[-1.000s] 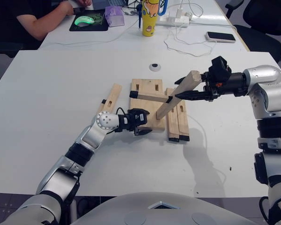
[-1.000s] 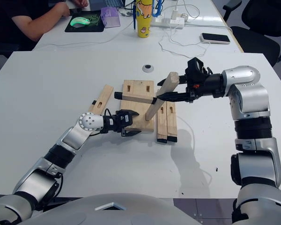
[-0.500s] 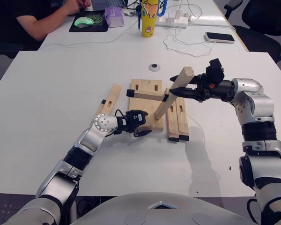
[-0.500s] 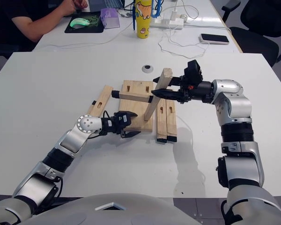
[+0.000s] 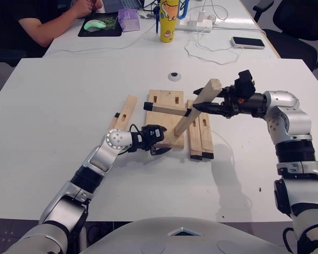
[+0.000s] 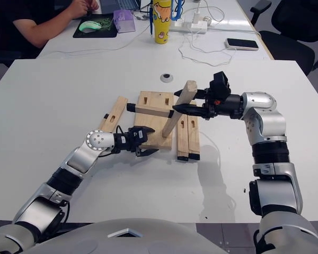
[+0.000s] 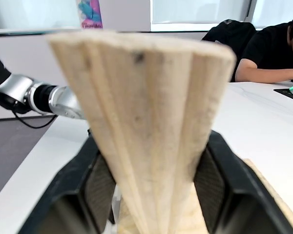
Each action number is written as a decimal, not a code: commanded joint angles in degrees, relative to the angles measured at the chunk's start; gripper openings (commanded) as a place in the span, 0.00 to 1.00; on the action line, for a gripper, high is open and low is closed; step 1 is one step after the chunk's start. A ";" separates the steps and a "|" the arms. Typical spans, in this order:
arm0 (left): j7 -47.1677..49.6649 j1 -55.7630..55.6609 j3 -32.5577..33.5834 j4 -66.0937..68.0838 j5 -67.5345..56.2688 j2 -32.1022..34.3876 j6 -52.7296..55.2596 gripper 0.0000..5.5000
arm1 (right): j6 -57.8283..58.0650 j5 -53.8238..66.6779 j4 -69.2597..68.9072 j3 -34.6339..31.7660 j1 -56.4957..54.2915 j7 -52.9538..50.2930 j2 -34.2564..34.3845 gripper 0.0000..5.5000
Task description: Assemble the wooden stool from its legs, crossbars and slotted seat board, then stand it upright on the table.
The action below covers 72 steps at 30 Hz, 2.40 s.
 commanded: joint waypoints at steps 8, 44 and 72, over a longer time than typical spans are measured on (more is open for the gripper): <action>-2.39 2.68 -2.39 2.38 0.68 0.75 2.84 0.71 | 3.00 -5.76 -2.25 8.40 9.63 1.85 -3.08 0.37; -1.06 2.08 -1.24 4.94 0.81 0.80 2.56 0.71 | 13.43 0.62 -9.46 -1.19 10.72 -0.57 -10.90 0.55; 0.51 3.12 -0.70 5.77 0.35 0.60 4.18 0.71 | 35.69 47.08 -30.52 -20.17 -2.04 -34.13 7.96 0.01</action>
